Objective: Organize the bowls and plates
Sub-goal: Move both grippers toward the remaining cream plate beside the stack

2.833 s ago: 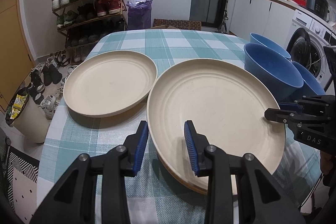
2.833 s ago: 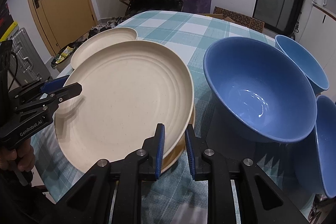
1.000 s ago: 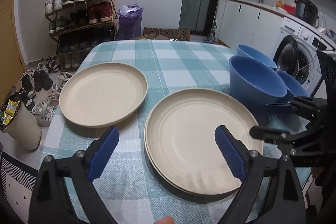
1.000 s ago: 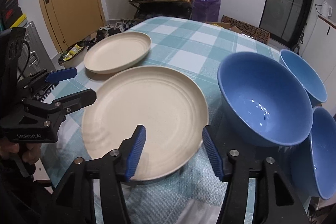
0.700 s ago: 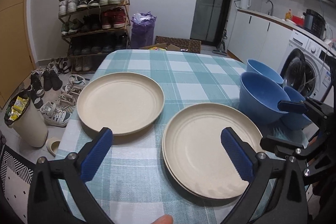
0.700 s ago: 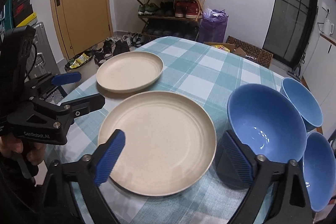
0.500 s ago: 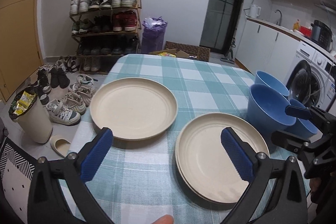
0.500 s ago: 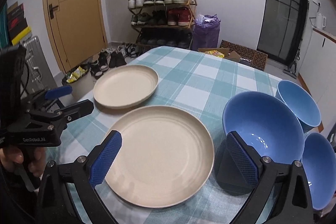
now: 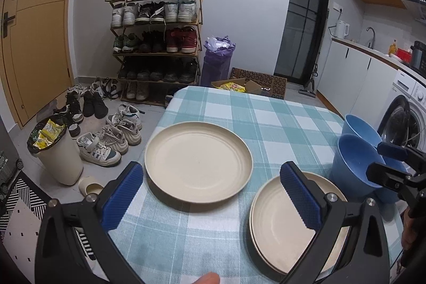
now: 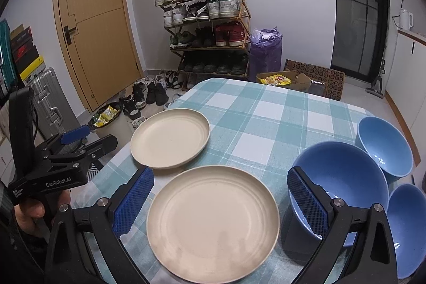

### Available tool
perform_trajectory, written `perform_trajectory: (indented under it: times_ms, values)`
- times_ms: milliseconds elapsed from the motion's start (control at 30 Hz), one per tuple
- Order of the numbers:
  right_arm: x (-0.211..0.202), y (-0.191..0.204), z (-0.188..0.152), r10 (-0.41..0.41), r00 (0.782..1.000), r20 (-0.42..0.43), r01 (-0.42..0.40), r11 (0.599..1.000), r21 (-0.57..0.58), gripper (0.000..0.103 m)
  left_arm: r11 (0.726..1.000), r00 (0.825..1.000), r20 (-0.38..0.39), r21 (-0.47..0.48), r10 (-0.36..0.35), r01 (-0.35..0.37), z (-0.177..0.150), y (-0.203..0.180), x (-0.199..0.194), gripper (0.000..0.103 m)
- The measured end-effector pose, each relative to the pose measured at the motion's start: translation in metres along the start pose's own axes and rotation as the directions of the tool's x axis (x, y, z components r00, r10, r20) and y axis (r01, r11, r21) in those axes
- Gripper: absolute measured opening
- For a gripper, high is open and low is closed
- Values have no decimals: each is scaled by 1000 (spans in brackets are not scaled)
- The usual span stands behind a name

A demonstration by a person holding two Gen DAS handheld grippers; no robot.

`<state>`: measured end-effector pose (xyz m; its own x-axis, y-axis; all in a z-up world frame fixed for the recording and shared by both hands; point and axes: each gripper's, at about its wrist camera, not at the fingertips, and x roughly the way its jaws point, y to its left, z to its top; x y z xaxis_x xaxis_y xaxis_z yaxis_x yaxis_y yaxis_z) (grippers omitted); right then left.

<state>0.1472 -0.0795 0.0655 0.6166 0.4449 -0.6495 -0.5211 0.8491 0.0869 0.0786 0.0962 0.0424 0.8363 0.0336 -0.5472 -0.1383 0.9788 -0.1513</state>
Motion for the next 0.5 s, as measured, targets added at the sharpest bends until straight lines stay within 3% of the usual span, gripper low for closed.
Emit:
perform_trajectory:
  times_ms: [500]
  values:
    - [43,-2,23,19,999,-36,-18,999,42,102,996,997,-12,-45,82,-82,7,31,32,103]
